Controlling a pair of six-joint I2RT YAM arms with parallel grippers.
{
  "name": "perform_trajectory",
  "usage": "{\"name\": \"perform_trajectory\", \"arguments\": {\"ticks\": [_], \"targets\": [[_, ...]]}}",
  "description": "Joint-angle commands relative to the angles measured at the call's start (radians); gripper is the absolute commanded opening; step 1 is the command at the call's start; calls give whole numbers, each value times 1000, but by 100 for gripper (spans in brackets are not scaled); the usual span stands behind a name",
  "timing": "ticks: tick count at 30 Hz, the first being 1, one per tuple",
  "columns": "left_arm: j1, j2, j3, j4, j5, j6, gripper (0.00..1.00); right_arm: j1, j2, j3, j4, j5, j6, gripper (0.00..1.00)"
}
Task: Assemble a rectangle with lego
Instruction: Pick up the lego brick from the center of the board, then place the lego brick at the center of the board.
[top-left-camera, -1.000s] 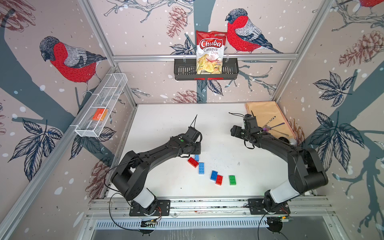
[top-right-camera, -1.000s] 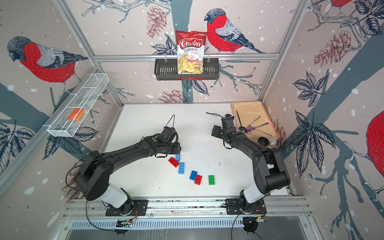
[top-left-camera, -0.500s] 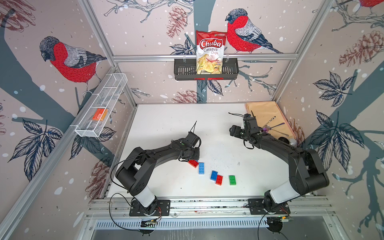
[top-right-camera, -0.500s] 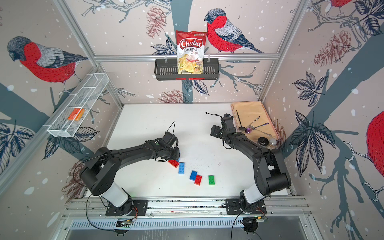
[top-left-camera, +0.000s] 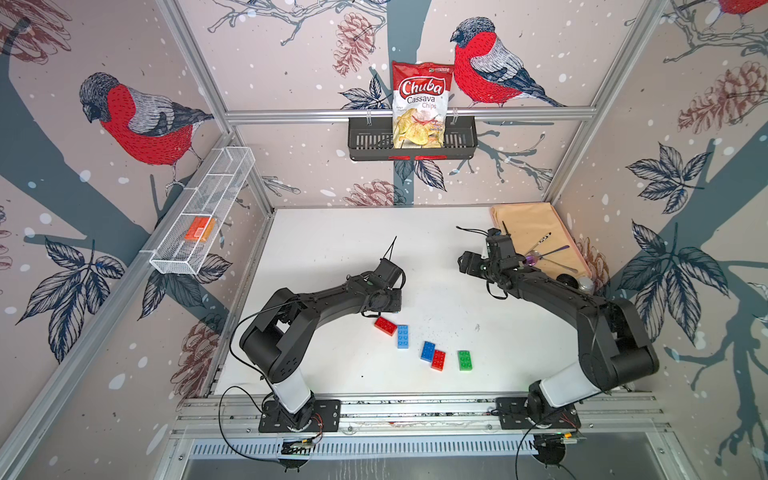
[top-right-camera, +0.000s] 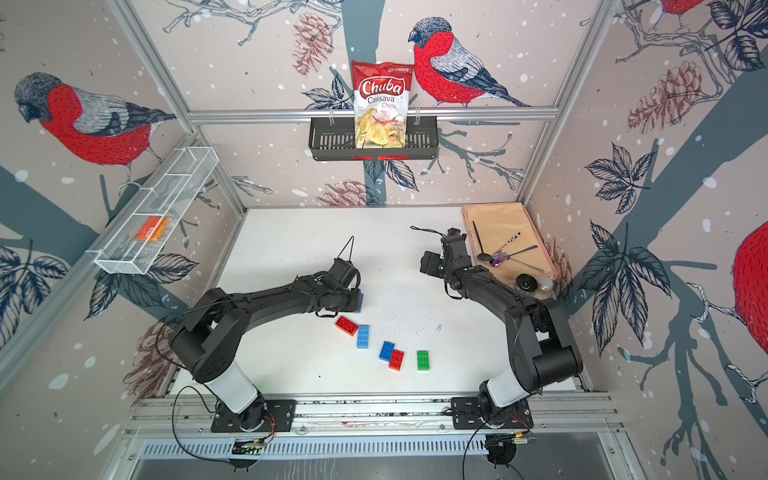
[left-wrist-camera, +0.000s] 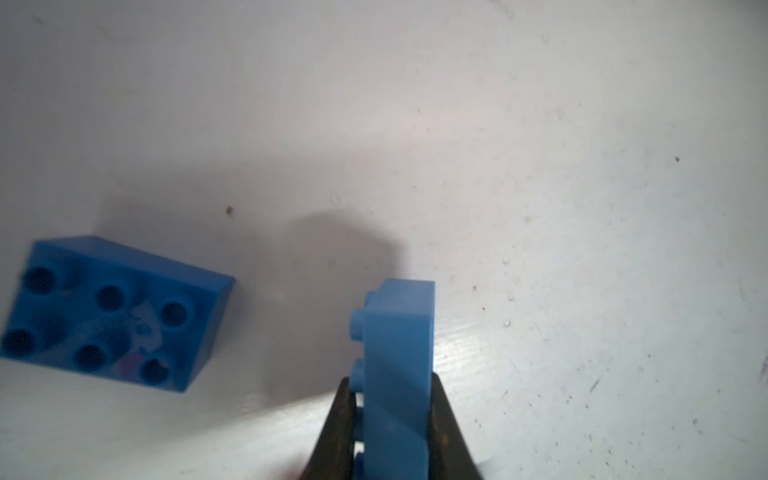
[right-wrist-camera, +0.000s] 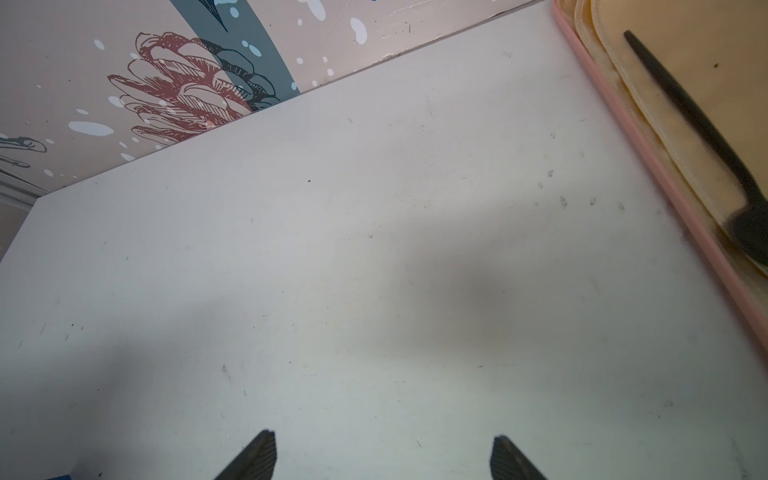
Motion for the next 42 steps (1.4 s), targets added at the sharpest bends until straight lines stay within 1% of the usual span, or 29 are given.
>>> {"name": "perform_trajectory", "arguments": {"ticks": [1,4,7,10,12,18,23,27,31,33,35,42], "targets": [[-26,14,58,-59,-195,95,0,1,2,-1,19,15,-4,85],[-69,64,130,-105,-382,161,0,1,3,-2,18,27,0,85],[-120,148,206,-144,-573,231,0,-2,1,-4,13,52,6,85],[-151,248,281,-191,-709,268,0,-15,-8,-9,3,73,15,85],[-160,297,318,-207,-763,277,0,-25,-20,-18,6,82,20,86],[-169,409,388,-201,-865,317,0,-42,-36,-33,17,79,29,86],[-170,469,411,-163,-962,353,0,-41,-28,-31,18,64,29,86],[-167,516,446,-176,-976,352,0,-41,-29,-31,18,57,29,86],[-167,528,463,-189,-931,335,0,-41,-32,-32,19,57,29,86],[-168,520,462,-189,-900,330,9,-41,-36,-33,22,57,29,86],[-168,512,462,-189,-881,326,14,-41,-34,-33,24,55,30,86],[-173,507,469,-199,-841,306,16,-38,-38,-35,25,49,28,87]]}}
